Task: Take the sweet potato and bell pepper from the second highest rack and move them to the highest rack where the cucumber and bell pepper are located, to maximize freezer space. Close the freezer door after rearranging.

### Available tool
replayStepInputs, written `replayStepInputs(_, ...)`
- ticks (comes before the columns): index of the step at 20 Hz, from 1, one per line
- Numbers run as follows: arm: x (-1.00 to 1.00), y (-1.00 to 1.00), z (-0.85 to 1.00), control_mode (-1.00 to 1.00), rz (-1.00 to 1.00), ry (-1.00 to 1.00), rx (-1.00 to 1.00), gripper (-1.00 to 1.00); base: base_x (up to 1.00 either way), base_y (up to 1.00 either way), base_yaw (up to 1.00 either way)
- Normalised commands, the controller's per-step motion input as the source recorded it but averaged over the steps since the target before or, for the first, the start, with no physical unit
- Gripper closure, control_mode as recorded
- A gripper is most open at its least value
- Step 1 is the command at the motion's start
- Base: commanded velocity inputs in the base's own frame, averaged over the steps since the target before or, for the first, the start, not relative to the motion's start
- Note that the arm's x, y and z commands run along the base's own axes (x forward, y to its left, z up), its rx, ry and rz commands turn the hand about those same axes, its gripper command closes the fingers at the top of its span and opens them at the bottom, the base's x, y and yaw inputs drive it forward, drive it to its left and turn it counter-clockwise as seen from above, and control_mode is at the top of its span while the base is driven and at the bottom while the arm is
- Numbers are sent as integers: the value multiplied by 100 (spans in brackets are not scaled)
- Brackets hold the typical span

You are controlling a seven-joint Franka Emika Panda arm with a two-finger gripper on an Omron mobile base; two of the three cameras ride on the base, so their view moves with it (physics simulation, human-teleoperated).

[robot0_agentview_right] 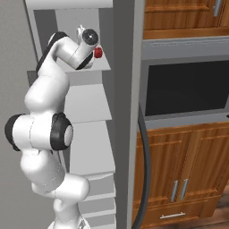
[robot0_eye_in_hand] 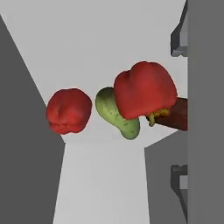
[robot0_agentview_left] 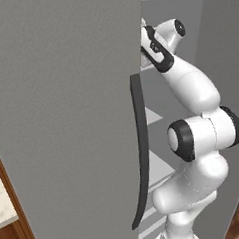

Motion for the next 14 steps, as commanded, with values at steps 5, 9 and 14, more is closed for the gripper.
replayStepInputs(5,-81,-33,34,-100,-1,-16,22,-100,0,0,0)
replayStepInputs(9,-99,-27,30,-100,0,-11,1,-100,0,0,0)
replayStepInputs(14,-100,-17,17,-100,0,-12,0,-100,0,0,0)
